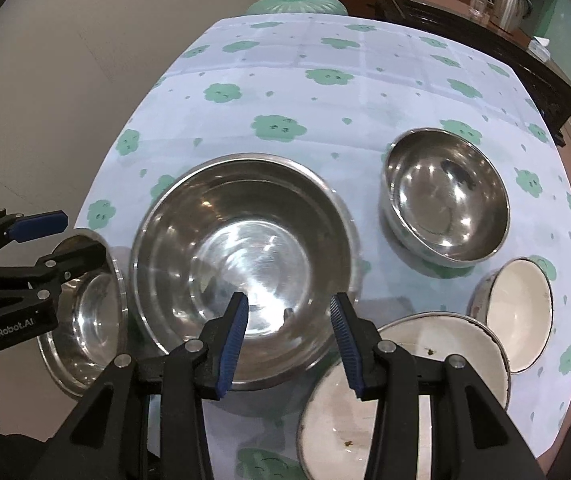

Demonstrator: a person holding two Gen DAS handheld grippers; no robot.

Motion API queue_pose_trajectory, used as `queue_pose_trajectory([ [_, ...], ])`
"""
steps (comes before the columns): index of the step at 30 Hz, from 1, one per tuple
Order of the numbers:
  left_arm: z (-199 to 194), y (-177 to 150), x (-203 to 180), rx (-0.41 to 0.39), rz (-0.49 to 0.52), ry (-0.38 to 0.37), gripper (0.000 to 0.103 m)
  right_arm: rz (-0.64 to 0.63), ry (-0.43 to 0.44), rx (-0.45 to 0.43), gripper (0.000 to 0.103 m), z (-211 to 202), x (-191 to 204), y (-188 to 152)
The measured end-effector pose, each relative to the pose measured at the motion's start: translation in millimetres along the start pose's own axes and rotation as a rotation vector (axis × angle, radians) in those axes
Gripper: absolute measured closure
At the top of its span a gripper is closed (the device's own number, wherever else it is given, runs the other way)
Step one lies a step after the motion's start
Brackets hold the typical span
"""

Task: Organize plates and bowls
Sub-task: 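Move both open grippers toward the rims of two large steel bowls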

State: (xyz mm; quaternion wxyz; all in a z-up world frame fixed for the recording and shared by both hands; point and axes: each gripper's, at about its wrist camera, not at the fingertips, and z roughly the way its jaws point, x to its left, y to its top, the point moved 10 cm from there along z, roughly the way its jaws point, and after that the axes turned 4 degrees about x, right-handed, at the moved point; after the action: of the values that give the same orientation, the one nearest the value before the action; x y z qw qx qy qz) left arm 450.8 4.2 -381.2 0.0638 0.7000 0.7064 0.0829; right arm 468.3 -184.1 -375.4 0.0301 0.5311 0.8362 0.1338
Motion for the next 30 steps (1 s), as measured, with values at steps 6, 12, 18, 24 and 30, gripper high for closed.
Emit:
queue_pose_trajectory([
  [6, 12.5, 7.7, -7.4, 0.022, 0.009, 0.007, 0.041, 0.024, -0.016, 0.011, 0.057, 5.0, -16.5, 1.2],
  [12, 24.2, 11.9, -11.1, 0.049, 0.018, 0.015, 0.041, 0.028, -0.026, 0.027, 0.057, 12.1, -27.0, 6.0],
  [18, 33.7, 13.1, -11.8, 0.075, 0.017, 0.019, 0.041, 0.023, -0.039, 0.06, 0.057, 24.7, -34.0, 6.2],
  [24, 39.4, 13.4, -13.8, 0.094, 0.016, 0.016, 0.041, 0.024, -0.034, 0.071, 0.057, 30.1, -37.1, 7.3],
  [30, 43.0, 15.2, -17.6, 0.093, 0.028, 0.016, 0.041, 0.015, -0.028, 0.081, 0.058, 34.3, -35.3, 6.8],
])
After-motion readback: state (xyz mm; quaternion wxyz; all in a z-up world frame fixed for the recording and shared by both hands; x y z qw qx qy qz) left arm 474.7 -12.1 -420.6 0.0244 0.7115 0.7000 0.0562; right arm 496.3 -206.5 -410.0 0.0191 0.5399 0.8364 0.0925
